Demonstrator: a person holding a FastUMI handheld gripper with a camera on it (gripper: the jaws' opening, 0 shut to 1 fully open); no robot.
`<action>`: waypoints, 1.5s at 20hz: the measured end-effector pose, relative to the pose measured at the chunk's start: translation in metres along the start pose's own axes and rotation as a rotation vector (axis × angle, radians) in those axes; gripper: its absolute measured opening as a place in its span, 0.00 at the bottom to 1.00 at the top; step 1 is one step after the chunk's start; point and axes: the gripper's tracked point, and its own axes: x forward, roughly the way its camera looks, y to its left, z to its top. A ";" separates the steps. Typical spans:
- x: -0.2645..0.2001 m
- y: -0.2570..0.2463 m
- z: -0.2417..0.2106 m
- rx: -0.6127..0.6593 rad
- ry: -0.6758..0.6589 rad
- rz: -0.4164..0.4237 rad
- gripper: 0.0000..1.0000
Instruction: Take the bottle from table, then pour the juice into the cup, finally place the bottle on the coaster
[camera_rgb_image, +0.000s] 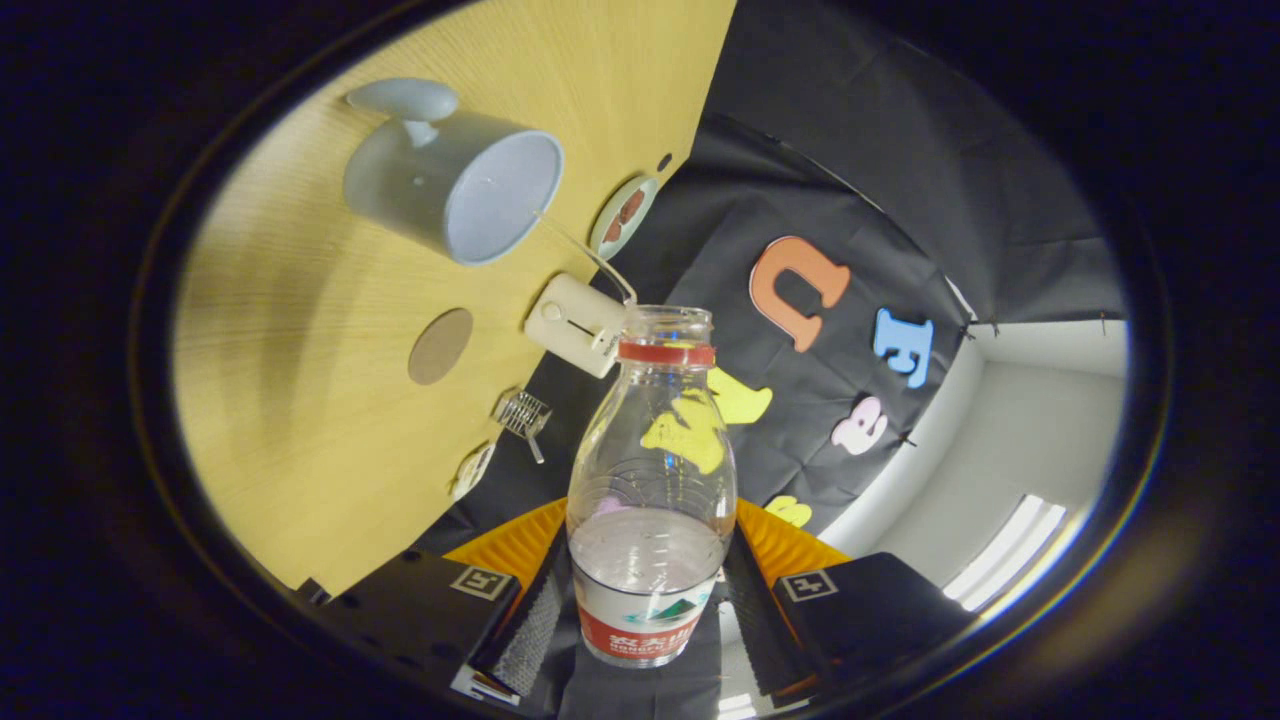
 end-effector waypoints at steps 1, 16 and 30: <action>-0.003 0.000 0.001 -0.006 0.002 0.000 0.82; -0.015 -0.030 0.015 -0.157 -0.001 -0.098 0.82; -0.012 -0.027 0.005 -0.121 0.050 -0.111 0.82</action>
